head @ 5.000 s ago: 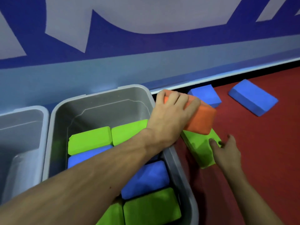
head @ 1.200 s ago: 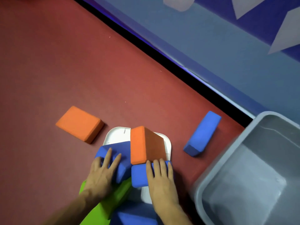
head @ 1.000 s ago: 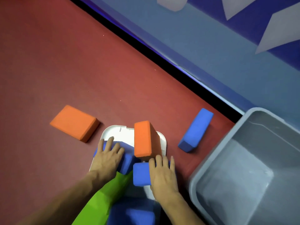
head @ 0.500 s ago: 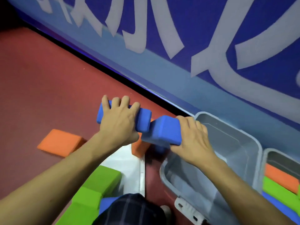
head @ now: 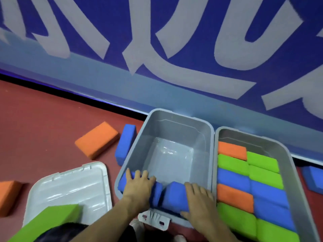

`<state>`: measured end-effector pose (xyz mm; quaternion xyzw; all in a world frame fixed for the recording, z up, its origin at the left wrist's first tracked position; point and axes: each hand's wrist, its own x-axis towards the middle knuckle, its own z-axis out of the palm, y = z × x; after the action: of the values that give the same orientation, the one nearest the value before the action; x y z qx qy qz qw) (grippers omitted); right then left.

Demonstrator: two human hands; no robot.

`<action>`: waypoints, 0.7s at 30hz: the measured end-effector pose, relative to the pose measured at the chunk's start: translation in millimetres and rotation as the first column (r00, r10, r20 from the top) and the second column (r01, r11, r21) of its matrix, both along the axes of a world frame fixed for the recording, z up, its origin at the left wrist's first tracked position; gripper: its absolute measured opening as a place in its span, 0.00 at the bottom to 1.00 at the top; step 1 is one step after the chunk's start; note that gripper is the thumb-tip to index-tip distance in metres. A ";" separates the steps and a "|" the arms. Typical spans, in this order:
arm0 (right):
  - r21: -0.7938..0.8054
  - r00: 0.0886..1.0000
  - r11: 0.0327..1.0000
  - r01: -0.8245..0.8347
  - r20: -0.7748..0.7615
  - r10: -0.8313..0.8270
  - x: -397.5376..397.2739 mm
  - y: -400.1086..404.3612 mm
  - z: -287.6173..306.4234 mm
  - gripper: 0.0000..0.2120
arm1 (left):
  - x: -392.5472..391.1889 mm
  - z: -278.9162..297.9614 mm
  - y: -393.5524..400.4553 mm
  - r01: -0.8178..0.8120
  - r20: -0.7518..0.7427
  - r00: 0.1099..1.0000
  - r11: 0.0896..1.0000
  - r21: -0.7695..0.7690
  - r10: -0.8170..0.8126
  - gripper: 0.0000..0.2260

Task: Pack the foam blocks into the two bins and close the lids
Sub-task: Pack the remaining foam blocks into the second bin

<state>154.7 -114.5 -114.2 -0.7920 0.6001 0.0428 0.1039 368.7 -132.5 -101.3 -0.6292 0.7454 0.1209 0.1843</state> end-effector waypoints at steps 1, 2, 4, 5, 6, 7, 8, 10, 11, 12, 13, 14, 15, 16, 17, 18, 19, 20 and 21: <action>0.028 1.000 1.000 0.007 -0.005 -0.007 4.4 1.3 -16.0 0.47 | 0.2 -14.0 1.2 -0.002 0.015 1.000 1.000 0.024 0.001 0.32; 0.062 1.000 0.998 0.013 -0.011 -0.012 9.2 2.8 -30.3 0.47 | 0.7 -25.7 2.2 -0.007 0.017 1.000 0.999 0.046 0.006 0.33; 0.135 0.999 0.991 0.023 -0.025 -0.020 16.3 6.2 -57.6 0.45 | 0.1 -45.7 2.6 -0.028 0.006 1.000 0.994 0.103 0.028 0.38; 0.165 0.999 0.986 0.034 -0.025 -0.030 17.9 7.3 -70.0 0.46 | -0.7 -54.3 2.1 -0.049 -0.005 0.999 0.990 0.136 0.050 0.40; 0.196 0.999 0.979 0.050 -0.010 -0.049 18.3 7.2 -80.1 0.46 | -1.6 -63.3 0.7 -0.078 -0.014 0.997 0.983 0.168 0.082 0.42; 0.202 0.998 0.977 0.065 0.008 -0.068 18.3 6.7 -89.8 0.46 | -2.3 -72.0 -1.2 -0.106 -0.016 0.994 0.974 0.200 0.112 0.43; 0.226 0.996 0.971 0.079 0.016 -0.085 18.6 5.7 -95.8 0.46 | -2.8 -79.7 -3.2 -0.127 -0.013 0.991 0.964 0.231 0.134 0.43; 0.303 0.996 0.950 0.082 0.003 -0.087 19.4 1.3 -104.9 0.44 | -2.2 -93.1 -8.2 -0.144 -0.016 0.988 0.946 0.290 0.155 0.45; 0.342 0.996 0.936 0.085 -0.012 -0.086 19.6 -0.4 -109.9 0.43 | -1.5 -98.3 -11.3 -0.143 -0.020 0.987 0.938 0.316 0.157 0.45; 0.374 0.996 0.923 0.089 -0.034 -0.083 19.7 -3.4 -112.0 0.44 | -0.2 -101.9 -14.8 -0.140 -0.022 0.988 0.933 0.332 0.156 0.45; 0.385 0.995 0.918 0.094 -0.062 -0.076 20.1 -7.3 -113.5 0.44 | 0.9 -104.7 -19.1 -0.136 -0.019 0.988 0.930 0.341 0.152 0.46; 0.411 0.994 0.907 0.095 -0.082 -0.066 20.7 -11.0 -112.9 0.44 | 1.8 -105.7 -23.3 -0.131 -0.018 0.989 0.927 0.351 0.147 0.46; 0.420 0.994 0.903 0.089 -0.092 -0.055 18.8 -14.4 -116.7 0.44 | 2.9 -106.1 -27.6 -0.127 -0.019 0.989 0.922 0.366 0.144 0.45; 0.455 0.993 0.885 0.094 -0.106 -0.051 18.0 -19.5 -112.7 0.44 | 3.7 -105.8 -31.6 -0.122 -0.024 0.990 0.913 0.389 0.142 0.45; 0.459 0.991 0.884 0.091 -0.132 -0.034 18.1 -23.2 -109.0 0.46 | 5.4 -103.8 -35.1 -0.108 -0.035 0.990 0.902 0.419 0.135 0.44; 0.472 0.985 0.877 0.084 -0.170 -0.003 20.5 -30.3 -99.2 0.50 | 8.7 -99.7 -39.1 -0.087 -0.054 0.991 0.889 0.449 0.124 0.44; 0.476 0.981 0.878 0.047 -0.188 0.049 23.3 -39.0 -89.7 0.56 | 14.7 -93.6 -44.5 -0.066 -0.088 0.989 0.879 0.473 0.122 0.43; 0.451 0.979 0.892 0.025 -0.191 0.069 29.1 -50.8 -83.3 0.59 | 22.5 -84.4 -51.2 -0.048 -0.147 0.980 0.878 0.477 0.133 0.42; 0.477 0.981 0.879 -0.004 -0.168 0.096 35.2 -61.5 -74.6 0.58 | 33.2 -74.1 -59.6 -0.033 -0.232 0.961 0.892 0.452 0.153 0.38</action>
<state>189.9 -176.1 -188.7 -0.7502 0.5576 0.2649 0.2367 401.9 -192.1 -175.4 -0.5843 0.6846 0.3781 0.2169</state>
